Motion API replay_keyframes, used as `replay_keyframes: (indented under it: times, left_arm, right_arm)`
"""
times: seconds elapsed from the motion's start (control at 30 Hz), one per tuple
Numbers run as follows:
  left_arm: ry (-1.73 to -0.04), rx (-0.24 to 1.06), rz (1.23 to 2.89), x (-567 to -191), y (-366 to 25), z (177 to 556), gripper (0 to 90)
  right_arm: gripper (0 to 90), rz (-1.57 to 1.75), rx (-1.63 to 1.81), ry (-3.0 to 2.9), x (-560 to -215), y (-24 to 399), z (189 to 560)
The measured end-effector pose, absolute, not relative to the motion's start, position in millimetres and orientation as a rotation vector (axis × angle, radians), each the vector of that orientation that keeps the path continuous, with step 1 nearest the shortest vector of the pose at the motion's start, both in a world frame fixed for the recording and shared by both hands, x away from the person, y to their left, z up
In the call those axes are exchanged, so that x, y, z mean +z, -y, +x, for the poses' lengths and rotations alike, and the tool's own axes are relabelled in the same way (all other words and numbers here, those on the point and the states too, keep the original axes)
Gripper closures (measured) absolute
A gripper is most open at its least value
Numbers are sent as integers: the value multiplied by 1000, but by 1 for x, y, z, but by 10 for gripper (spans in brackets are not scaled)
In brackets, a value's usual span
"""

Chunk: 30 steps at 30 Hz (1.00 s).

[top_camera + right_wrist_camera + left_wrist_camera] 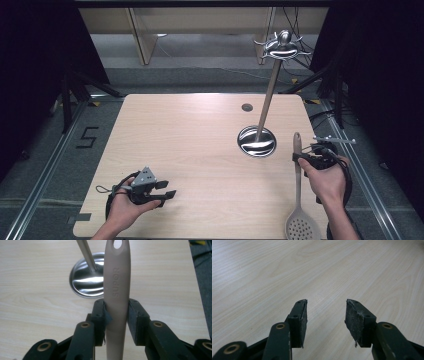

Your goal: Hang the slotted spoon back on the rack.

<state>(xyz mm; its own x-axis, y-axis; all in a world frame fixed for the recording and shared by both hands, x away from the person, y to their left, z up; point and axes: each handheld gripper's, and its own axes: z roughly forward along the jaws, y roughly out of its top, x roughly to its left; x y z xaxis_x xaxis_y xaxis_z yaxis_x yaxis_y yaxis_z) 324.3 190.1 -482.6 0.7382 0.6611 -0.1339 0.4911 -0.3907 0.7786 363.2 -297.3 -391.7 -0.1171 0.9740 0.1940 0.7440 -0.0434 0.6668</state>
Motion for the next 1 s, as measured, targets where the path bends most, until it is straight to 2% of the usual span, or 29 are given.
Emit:
replay_keyframes:
  times: [0.27, 1.0]
  left_arm:
    - [-887, 235, 2059, -483, -189, 323, 514]
    - [-852, 253, 2090, -482, -190, 324, 514]
  right_arm:
    - [696, 1593, 1132, -1835, -389, 298, 344]
    - [696, 1381, 1269, -1735, -370, 300, 322]
